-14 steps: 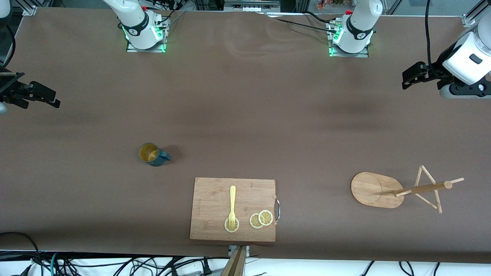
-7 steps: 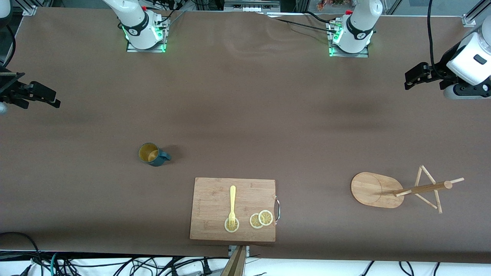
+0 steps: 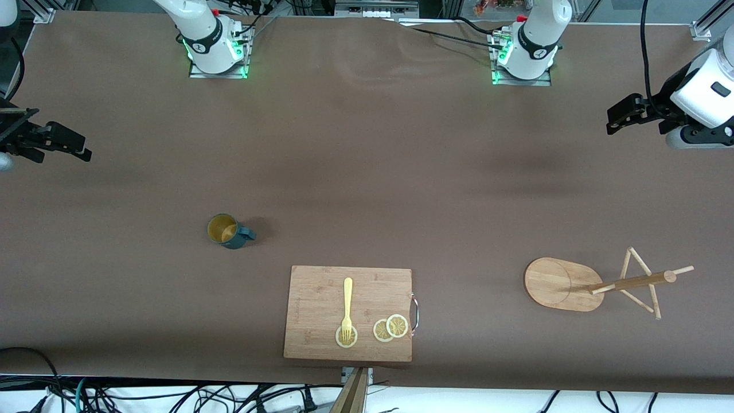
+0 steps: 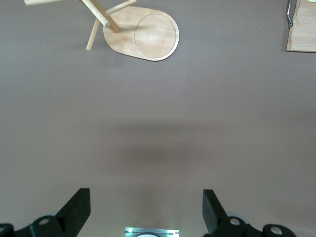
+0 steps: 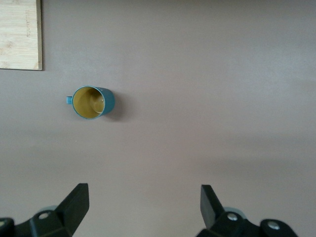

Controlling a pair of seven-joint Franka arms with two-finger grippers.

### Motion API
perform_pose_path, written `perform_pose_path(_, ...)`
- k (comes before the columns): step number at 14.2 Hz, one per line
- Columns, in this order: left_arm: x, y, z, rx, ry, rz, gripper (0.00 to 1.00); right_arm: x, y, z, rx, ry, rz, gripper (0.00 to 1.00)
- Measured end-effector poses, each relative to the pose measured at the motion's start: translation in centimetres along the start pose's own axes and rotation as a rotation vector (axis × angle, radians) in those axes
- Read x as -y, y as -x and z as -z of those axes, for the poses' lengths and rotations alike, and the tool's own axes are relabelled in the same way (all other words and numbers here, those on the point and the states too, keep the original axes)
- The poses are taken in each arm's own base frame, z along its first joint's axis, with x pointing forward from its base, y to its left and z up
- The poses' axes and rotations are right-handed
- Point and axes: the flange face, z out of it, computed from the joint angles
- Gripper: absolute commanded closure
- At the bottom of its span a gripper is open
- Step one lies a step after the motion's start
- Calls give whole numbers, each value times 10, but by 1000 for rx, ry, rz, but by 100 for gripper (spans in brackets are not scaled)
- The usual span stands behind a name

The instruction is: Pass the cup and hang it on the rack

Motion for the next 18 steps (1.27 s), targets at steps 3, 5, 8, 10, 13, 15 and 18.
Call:
perform_pose_path(3,0,0,0,0,0,0,0,1,1,-1,14,-2,2,0)
perform_pose_path(5,0,0,0,0,0,0,0,1,2,-2,20,-2,2,0)
perform_pose_path(8,0,0,0,0,0,-1,0,3,0,-8,29,-3,6,0)
perform_pose_path(10,-1,0,0,0,0,-1,0,16,-6,-16,28,-2,6,0)
perform_pose_path(13,-1,0,0,0,0,-2,0,55,-19,-30,2,5,6,0)
perform_pose_path(15,-1,0,0,0,0,-2,0,79,-30,-42,-24,7,21,0)
perform_pose_path(18,-1,0,0,0,0,-2,0,101,-47,-74,-31,9,54,0)
